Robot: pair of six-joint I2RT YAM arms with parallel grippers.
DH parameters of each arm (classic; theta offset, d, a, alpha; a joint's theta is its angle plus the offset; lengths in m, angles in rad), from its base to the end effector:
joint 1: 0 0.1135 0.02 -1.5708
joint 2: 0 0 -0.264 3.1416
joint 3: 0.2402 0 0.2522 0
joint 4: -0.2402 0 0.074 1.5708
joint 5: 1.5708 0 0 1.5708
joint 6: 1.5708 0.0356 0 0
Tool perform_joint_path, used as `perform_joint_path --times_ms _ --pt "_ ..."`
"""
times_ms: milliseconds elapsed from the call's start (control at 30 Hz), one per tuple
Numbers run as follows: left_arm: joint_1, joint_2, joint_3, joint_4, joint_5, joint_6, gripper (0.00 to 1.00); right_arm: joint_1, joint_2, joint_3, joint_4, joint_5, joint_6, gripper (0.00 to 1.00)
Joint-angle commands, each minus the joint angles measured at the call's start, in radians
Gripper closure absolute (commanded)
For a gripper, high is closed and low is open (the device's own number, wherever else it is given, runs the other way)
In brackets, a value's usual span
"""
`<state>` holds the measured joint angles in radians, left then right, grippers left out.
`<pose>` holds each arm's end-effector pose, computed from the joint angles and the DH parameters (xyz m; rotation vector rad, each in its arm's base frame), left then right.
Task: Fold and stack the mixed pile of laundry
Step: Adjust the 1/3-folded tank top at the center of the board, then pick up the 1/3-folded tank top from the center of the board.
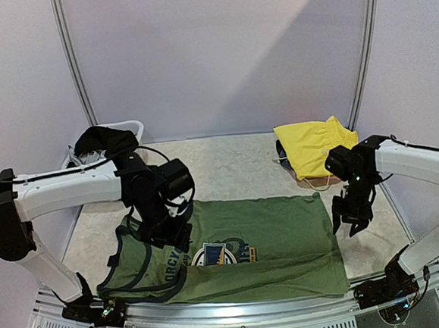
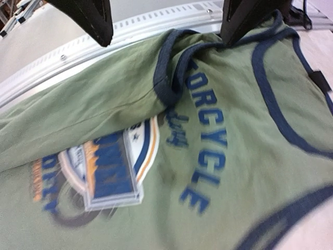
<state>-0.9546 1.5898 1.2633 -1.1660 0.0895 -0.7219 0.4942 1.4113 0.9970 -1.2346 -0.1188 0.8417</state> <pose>0.1620 -0.2343 0.2466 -0.3679 -3.1002 0.1844 0.1899 0.1071 0.2214 -0.5266 -2.9596 -0.0676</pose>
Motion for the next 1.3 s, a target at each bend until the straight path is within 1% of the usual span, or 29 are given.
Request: perform_joint_path --times_ms 0,100,167,233,300,367,467,500,567,700,800,1000,1133,1267 --pt "0.06 0.054 0.157 -0.076 -0.112 0.076 0.25 -0.039 0.042 0.147 -0.008 0.069 -0.089 0.51" --pt "0.103 0.109 0.255 -0.071 -0.151 0.112 0.24 -0.053 0.096 0.23 0.024 0.109 -0.129 0.51" --pt "0.132 0.146 0.303 -0.052 -0.165 0.138 0.24 -0.055 0.13 0.26 0.088 0.164 -0.175 0.5" --pt "0.154 0.182 0.343 -0.027 -0.181 0.166 0.25 -0.062 0.144 0.278 0.162 0.184 -0.21 0.49" --pt "0.185 0.228 0.381 -0.016 -0.189 0.185 0.25 -0.079 0.167 0.309 0.203 0.18 -0.228 0.48" --pt "0.223 0.282 0.412 -0.006 -0.179 0.199 0.27 -0.104 0.205 0.355 0.203 0.161 -0.24 0.48" --pt "0.279 0.351 0.449 0.022 -0.142 0.22 0.32 -0.14 0.289 0.406 0.21 0.131 -0.254 0.49" --pt "0.292 0.372 0.458 0.045 -0.122 0.232 0.33 -0.154 0.306 0.415 0.22 0.086 -0.255 0.49" --pt "0.316 0.417 0.479 0.081 -0.085 0.257 0.37 -0.177 0.349 0.437 0.238 0.048 -0.258 0.5" --pt "0.35 0.545 0.556 0.095 -0.006 0.298 0.45 -0.204 0.434 0.489 0.245 0.03 -0.275 0.51" --pt "0.36 0.604 0.599 0.092 0.025 0.317 0.48 -0.206 0.512 0.541 0.232 0.016 -0.287 0.52" --pt "0.384 0.664 0.605 0.104 0.052 0.328 0.54 -0.207 0.624 0.586 0.212 0.03 -0.296 0.54" --pt "0.4 0.673 0.57 0.129 0.072 0.34 0.55 -0.206 0.653 0.549 0.227 0.031 -0.288 0.55" --pt "0.407 0.692 0.564 0.132 0.062 0.353 0.55 -0.206 0.673 0.532 0.243 0.024 -0.284 0.56"
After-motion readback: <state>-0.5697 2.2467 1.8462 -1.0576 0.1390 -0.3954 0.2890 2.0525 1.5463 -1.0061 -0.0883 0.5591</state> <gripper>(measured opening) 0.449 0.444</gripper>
